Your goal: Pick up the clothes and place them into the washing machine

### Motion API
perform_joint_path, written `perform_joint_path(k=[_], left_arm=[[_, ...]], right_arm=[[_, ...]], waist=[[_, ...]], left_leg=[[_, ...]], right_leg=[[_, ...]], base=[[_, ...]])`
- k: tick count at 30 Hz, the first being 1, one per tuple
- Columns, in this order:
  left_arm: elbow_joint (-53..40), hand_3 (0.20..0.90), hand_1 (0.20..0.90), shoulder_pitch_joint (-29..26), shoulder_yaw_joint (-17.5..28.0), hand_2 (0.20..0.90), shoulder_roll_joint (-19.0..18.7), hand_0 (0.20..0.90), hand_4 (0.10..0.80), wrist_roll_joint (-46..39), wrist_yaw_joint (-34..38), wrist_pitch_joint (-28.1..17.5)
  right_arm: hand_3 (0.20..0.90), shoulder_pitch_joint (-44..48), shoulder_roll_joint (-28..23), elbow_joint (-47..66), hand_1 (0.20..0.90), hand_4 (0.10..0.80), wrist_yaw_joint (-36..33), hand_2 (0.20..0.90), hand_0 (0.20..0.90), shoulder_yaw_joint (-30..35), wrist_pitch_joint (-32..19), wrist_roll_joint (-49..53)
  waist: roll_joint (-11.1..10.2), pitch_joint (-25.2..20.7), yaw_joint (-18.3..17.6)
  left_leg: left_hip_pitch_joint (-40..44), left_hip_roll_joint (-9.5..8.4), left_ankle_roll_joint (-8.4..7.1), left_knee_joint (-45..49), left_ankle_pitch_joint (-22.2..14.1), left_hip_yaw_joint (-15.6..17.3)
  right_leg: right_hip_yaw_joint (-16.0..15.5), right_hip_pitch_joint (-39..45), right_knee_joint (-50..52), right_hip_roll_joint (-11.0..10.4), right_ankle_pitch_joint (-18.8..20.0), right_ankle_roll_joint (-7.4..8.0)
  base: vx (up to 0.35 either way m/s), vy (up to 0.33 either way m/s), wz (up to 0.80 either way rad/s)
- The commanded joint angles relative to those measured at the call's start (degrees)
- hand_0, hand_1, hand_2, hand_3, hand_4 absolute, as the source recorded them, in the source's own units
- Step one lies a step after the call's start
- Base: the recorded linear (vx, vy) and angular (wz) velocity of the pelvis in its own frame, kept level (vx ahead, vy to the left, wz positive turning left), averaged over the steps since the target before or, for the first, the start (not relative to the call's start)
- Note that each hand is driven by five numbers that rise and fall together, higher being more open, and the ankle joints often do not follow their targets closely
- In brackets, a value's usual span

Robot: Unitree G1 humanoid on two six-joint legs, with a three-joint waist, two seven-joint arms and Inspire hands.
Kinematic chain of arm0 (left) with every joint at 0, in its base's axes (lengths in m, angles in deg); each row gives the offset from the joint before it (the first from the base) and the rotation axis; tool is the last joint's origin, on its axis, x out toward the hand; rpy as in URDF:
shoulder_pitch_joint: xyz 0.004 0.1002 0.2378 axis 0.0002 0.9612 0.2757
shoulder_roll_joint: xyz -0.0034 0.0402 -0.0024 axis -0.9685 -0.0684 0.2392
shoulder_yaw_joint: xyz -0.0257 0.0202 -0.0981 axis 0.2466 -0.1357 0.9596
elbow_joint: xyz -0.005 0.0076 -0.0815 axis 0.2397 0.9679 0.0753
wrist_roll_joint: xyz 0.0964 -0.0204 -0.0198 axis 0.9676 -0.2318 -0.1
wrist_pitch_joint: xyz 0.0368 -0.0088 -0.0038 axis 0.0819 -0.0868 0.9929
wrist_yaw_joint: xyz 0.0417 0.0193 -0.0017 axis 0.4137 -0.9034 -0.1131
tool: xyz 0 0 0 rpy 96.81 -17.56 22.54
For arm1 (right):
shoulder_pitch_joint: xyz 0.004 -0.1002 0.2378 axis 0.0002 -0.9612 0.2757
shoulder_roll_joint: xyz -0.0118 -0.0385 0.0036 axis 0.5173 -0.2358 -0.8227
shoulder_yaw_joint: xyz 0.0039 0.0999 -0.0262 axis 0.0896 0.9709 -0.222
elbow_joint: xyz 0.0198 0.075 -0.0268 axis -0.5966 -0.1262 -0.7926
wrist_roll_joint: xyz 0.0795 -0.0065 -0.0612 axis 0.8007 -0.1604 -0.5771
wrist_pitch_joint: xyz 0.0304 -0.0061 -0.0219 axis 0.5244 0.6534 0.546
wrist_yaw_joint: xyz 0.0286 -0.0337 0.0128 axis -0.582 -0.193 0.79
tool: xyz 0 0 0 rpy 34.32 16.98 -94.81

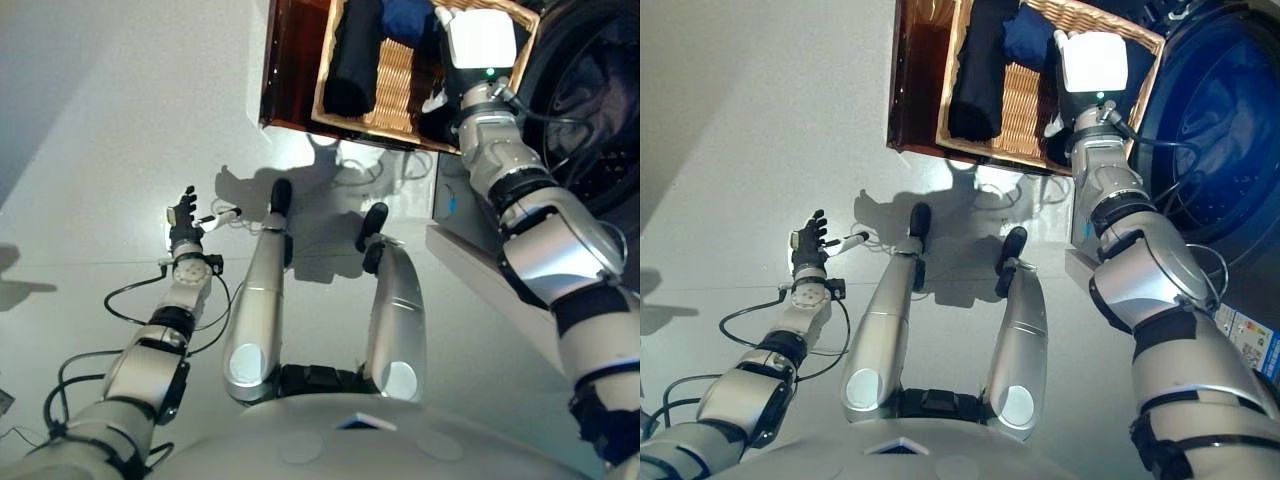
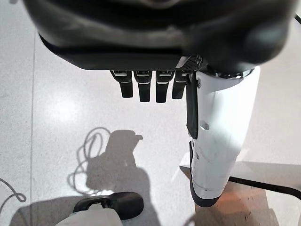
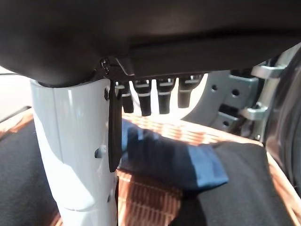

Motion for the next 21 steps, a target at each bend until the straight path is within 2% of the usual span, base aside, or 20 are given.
perform_joint_path(k=[1, 21], left_arm=[[-1.7, 0.900, 0.900, 1.0, -3.0, 0.900, -1.7, 0.900, 0.800, -0.7, 3.2, -2.0], [-4.9, 0.900, 0.900, 1.3, -3.8, 0.900, -1.3, 0.900, 0.800, -0.9, 2.9, -2.5]], right_arm=[[0.900, 3.7, -3.8, -1.3, 0.900, 0.800, -4.3, 0.900, 0.900, 0.8, 2.1, 1.8], [0.900, 3.2, -5.6, -4.7, 0.900, 0.800, -3.3, 0.900, 0.900, 1.8, 3.2, 1.7]], waist=[[2.8, -4.3, 1.2], [5.7, -4.3, 2.5]], left_leg=[[0.3, -1.69, -1.67, 3.5, -5.8, 1.9], [-2.3, -2.82, -1.84, 3.6, -5.4, 1.1]], right_leg=[[1.2, 1.2, -2.3, 1.9, 0.3, 1.90], [1.2, -1.7, 0.1, 0.8, -0.7, 1.76]], base=[[0.020, -0.009, 0.07], [0.009, -0.006, 0.06]])
